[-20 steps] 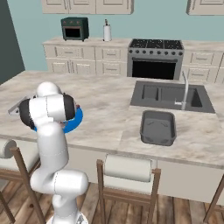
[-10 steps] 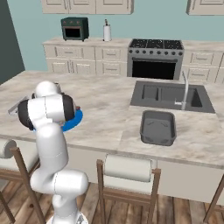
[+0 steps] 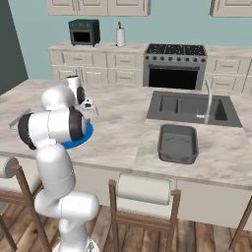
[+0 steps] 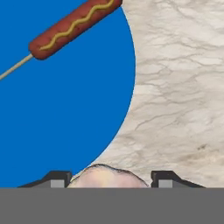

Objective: Place one cooked food and one vegetable from the large plate to each tupperware container.

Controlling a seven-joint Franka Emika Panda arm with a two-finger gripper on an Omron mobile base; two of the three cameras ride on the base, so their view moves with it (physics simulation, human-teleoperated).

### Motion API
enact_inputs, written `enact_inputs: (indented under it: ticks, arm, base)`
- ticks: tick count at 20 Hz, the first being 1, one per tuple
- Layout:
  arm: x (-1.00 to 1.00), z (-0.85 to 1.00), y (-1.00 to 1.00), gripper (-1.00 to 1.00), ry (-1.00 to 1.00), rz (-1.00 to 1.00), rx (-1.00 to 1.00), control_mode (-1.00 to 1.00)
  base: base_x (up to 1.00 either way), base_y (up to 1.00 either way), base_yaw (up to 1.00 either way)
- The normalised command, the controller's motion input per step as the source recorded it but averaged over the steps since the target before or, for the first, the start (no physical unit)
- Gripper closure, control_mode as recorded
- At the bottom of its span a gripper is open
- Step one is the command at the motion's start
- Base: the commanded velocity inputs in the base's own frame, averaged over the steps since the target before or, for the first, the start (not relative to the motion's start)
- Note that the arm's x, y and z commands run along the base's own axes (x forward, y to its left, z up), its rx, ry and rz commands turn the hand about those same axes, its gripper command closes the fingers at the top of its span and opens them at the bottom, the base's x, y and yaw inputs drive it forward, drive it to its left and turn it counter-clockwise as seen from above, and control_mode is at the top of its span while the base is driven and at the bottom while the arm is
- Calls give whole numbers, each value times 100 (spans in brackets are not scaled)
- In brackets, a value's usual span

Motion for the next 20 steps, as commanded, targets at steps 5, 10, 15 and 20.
enact_inputs:
  ticks: [5, 10, 15, 20]
  arm:
    - [68, 36, -100, 100, 4, -25, 0, -100]
    - [80, 5, -100, 100, 8, -25, 0, -100]
    - [50, 0, -100, 100, 4, -20, 0, -100]
    - [3, -5, -100, 100, -2, -8, 18, -100]
  base:
    - [0, 0, 0]
    - [0, 0, 0]
    - [0, 0, 0]
    - [0, 0, 0]
